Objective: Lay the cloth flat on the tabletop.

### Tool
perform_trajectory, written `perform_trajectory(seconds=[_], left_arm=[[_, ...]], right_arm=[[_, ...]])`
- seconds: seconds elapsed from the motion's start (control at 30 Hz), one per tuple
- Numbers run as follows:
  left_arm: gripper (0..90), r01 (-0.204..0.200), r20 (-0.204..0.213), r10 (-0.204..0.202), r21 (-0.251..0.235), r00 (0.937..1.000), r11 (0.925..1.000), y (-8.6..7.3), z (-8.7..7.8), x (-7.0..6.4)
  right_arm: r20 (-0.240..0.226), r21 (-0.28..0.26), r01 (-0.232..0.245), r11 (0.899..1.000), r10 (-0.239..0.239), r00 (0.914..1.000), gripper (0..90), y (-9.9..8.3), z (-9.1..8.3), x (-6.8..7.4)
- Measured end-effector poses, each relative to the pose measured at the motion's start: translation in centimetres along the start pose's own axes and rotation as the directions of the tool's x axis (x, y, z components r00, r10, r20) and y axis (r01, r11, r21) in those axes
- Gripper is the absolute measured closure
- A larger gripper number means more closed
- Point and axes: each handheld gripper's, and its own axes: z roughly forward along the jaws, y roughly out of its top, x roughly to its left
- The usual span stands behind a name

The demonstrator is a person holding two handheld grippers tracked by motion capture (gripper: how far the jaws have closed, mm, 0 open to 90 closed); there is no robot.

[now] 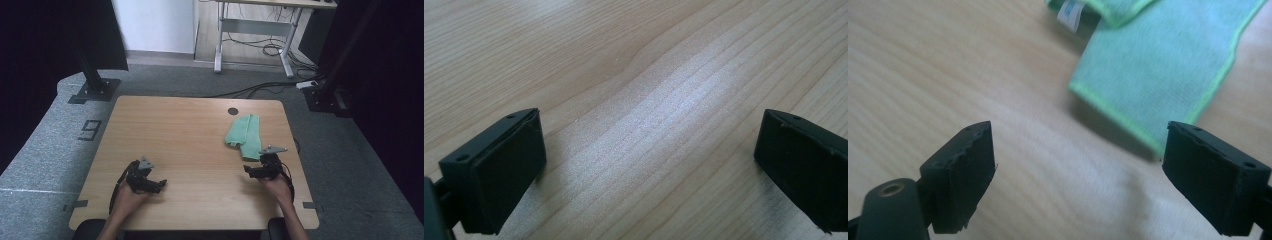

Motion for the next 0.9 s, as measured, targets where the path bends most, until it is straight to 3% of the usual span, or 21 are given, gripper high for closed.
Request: perform_trajectory(seconds=[0.47,0.9], left_arm=[[0.0,0.001,0.0,-0.001,0.0,1.0,1.0,0.0,0.0,0.0],[0.0,0.002,0.001,-0.002,-0.001,1.0,1.0,0.0,0.0,0.0]], right_arm=[[0.005,-0.015,0.004,1.0,-0.004,1.0,26.3,3.6,1.9,-0.9],[0.085,0.057,0.012,0.998,-0.017,0.9963,21.5,4.8,5.5,-2.6]])
